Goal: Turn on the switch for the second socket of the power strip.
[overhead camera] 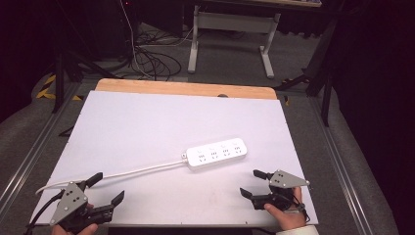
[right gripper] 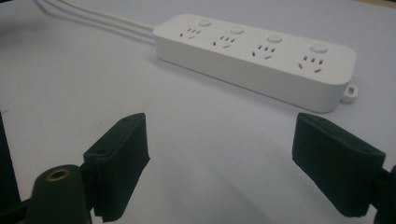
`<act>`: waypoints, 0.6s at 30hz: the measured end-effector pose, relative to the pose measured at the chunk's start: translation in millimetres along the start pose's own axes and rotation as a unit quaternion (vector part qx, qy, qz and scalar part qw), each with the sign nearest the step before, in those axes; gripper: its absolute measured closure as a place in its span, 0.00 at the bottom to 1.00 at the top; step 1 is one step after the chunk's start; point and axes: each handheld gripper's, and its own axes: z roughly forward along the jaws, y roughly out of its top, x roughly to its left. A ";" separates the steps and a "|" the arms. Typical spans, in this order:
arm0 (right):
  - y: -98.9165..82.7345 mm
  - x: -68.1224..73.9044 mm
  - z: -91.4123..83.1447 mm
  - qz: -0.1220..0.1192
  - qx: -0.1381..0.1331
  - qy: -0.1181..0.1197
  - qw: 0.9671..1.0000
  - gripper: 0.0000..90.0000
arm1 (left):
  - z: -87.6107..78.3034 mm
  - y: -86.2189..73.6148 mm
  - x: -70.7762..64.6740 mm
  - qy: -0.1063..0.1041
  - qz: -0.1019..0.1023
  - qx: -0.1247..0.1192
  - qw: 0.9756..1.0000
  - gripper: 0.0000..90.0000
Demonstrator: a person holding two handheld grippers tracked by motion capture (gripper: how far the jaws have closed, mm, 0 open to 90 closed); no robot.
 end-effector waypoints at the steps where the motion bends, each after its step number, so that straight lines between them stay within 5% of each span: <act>1: -1.5 0.4 0.4 0.001 0.004 0.001 1.000 0.21 | -0.1 0.0 0.1 0.001 0.003 0.000 1.000 0.17; 9: -7.6 3.8 10.7 -0.013 0.048 -0.008 0.999 0.23 | 3.0 0.3 -0.2 0.002 0.004 0.000 1.000 0.17; 18: -2.5 4.6 4.9 -0.017 0.016 -0.008 1.000 0.26 | 3.8 0.6 0.1 0.002 0.007 -0.003 1.000 0.17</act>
